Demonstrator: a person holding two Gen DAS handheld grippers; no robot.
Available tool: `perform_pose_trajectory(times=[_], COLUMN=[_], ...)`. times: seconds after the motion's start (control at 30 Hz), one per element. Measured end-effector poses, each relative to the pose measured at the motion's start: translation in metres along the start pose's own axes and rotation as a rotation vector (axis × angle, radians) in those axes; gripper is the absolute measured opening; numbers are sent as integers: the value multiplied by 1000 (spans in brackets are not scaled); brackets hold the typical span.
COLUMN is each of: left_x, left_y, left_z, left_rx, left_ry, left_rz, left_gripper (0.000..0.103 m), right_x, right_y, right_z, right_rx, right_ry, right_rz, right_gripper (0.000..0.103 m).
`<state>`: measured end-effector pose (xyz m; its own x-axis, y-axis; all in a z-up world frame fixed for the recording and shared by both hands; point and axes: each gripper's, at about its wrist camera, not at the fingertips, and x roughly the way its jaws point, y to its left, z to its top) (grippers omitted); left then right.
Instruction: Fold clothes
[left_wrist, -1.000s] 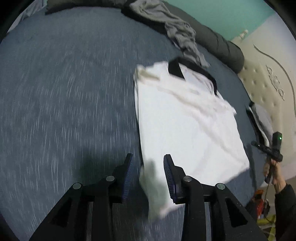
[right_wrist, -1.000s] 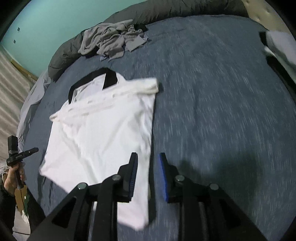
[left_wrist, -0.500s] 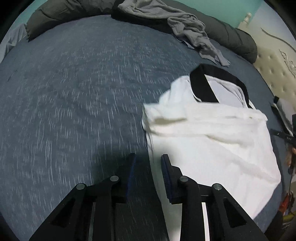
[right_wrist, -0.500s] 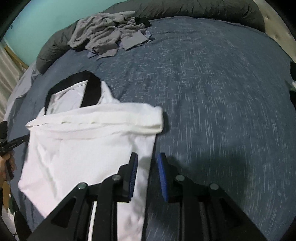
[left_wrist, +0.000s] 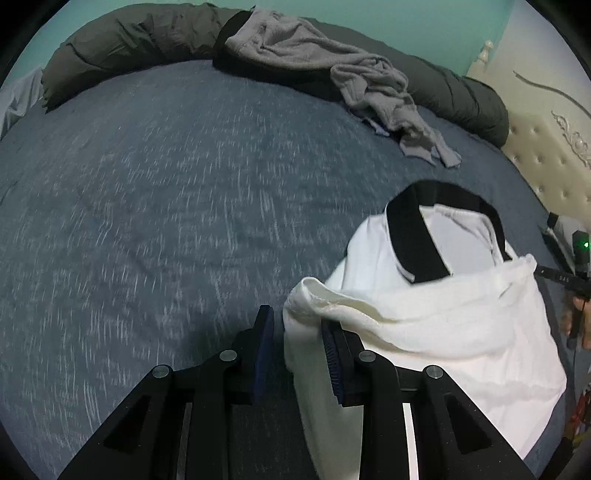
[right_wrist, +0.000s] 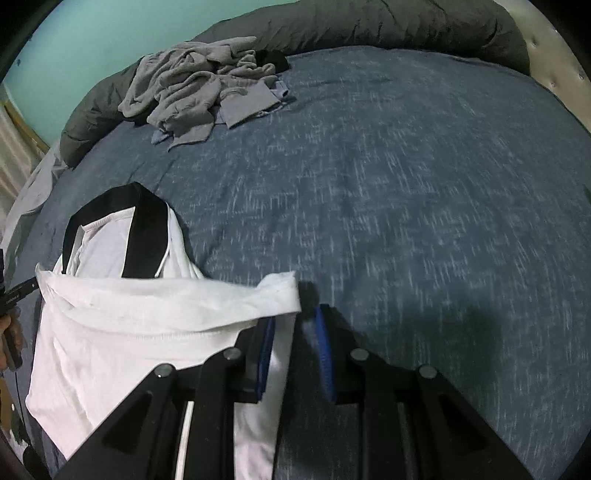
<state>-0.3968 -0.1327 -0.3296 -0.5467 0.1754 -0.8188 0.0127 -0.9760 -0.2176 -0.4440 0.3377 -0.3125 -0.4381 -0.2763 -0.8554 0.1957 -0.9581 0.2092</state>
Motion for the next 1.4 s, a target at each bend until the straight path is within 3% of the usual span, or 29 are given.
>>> perform_pose_trajectory(times=[0.37,0.4,0.43,0.47,0.5,0.6,0.87,1.23,1.4], left_x=[17,19,20,22,21,17,2,-26,-26], left_y=[-5,-4,-3,-3,-2,2,12,20,26], left_z=[10,11,11,11,12,13,18,30,40], left_rx=[27,23,17,10,3,-18,-71,-96,-112], left_ry=[-30,-32,-32,-32,-36,-58,-103,-183,-184], left_rz=[-39,-47,-52,-57,-61,-73,-75,-87,-72], left_gripper=[29,26,12,9,9,7,6,6,6], right_x=[16,16,17,18,18,15,-6,-22,-21], right_y=[-1,-1,0,1,1,2,-26,-32,-27], right_z=[11,13,14,16,17,21,31,40,53], right_rx=[-32,-36,-39,-41,-42,-40,123,147,137], right_ry=[-38,-43,-49,-54,-55,-80,-171,-236,-241], right_rz=[37,45,52,60,72,68,84,62,45], right_gripper=[22,22,22,17,8,5,4,3,3])
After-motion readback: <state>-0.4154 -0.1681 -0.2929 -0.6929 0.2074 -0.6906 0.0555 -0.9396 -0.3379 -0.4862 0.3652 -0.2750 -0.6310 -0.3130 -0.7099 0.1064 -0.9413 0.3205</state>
